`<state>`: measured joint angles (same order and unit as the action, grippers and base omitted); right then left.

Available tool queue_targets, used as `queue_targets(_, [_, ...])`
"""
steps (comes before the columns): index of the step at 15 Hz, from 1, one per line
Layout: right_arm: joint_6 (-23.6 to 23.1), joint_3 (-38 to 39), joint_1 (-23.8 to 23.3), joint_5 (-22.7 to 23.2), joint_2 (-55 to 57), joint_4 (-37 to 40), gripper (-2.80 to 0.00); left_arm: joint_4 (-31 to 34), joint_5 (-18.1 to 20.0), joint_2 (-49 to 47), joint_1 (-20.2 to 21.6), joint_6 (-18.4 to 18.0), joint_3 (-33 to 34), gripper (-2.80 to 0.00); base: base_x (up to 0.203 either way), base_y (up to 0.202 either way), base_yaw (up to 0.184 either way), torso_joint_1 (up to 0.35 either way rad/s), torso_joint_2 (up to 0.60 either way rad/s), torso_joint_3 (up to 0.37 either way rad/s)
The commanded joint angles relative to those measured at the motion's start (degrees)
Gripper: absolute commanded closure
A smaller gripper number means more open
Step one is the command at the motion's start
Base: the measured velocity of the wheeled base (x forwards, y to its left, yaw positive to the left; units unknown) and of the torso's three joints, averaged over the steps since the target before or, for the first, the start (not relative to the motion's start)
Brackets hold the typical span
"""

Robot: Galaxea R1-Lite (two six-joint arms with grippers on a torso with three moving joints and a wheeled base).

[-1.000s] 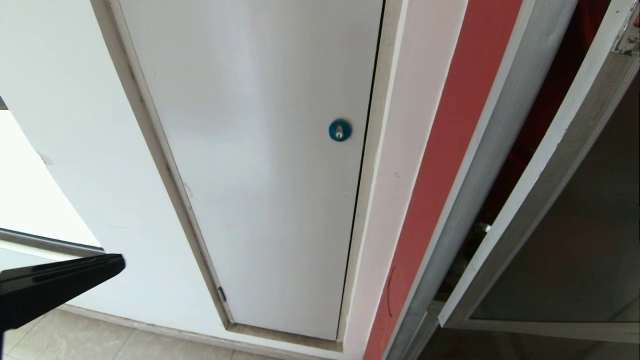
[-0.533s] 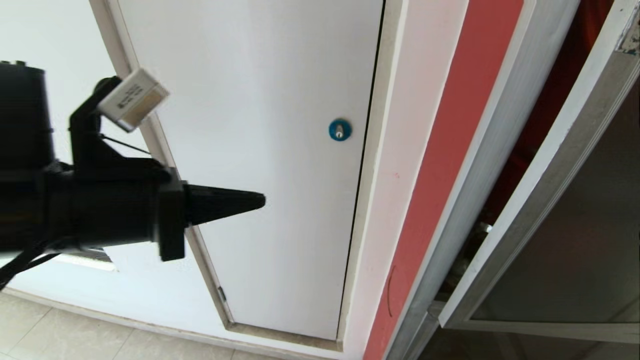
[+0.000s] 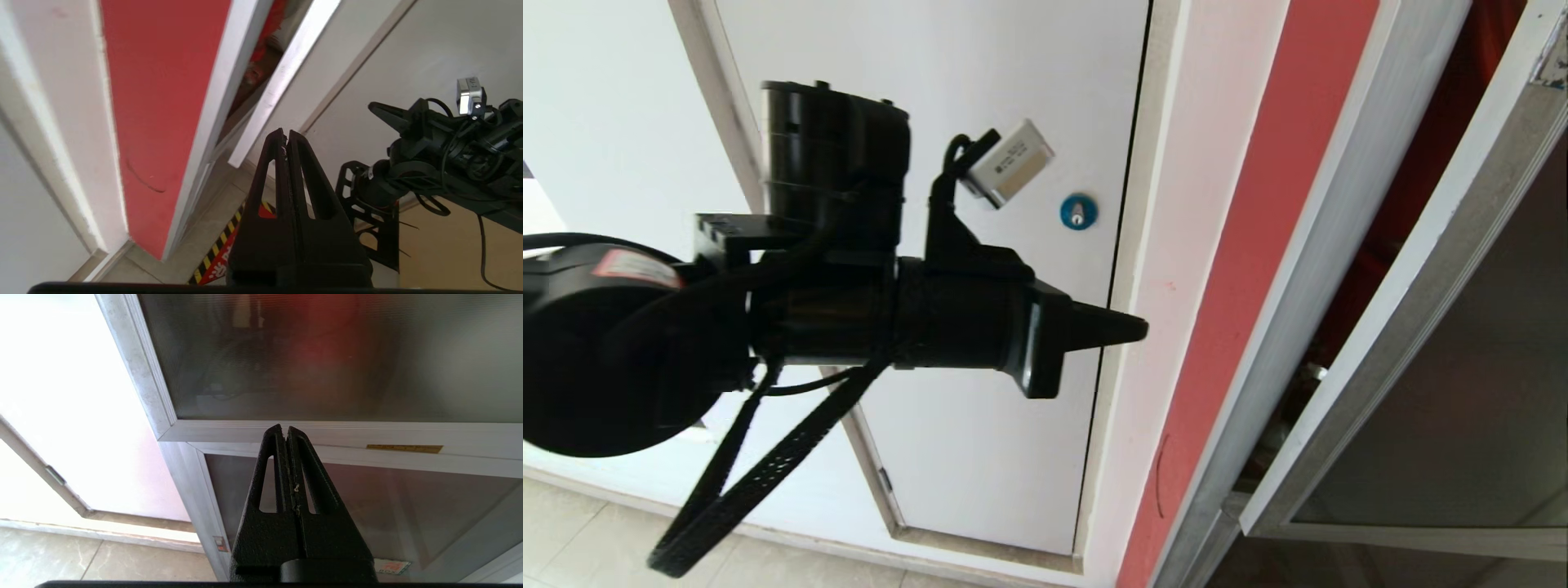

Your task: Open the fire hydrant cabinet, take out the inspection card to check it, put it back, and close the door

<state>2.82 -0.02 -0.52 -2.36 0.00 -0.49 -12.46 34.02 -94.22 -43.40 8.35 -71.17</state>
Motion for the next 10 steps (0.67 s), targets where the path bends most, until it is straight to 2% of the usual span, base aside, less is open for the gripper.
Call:
queue_targets(1, [0.1,0.0,0.0,0.0,0.0,0.0,0.00,-0.1,0.2,-5.6,-3.0,0.1,-4.1,0.00,0.000,0.000,0.000,0.000,0.00,0.000])
queue_targets(8, [0.0,0.0,0.0,0.0,0.0,0.0,0.00,0.2,0.2,-13.3,-8.2,0.1,-12.8,0.00,0.000,0.000,0.000,0.000,0.00,0.000])
queue_targets(10, [0.0,-0.1,0.0,0.0,0.0,0.0,0.00,0.3,0.2,-14.3,-8.5,0.1,-13.7,0.00,0.000,0.000,0.000,0.000,0.00,0.000])
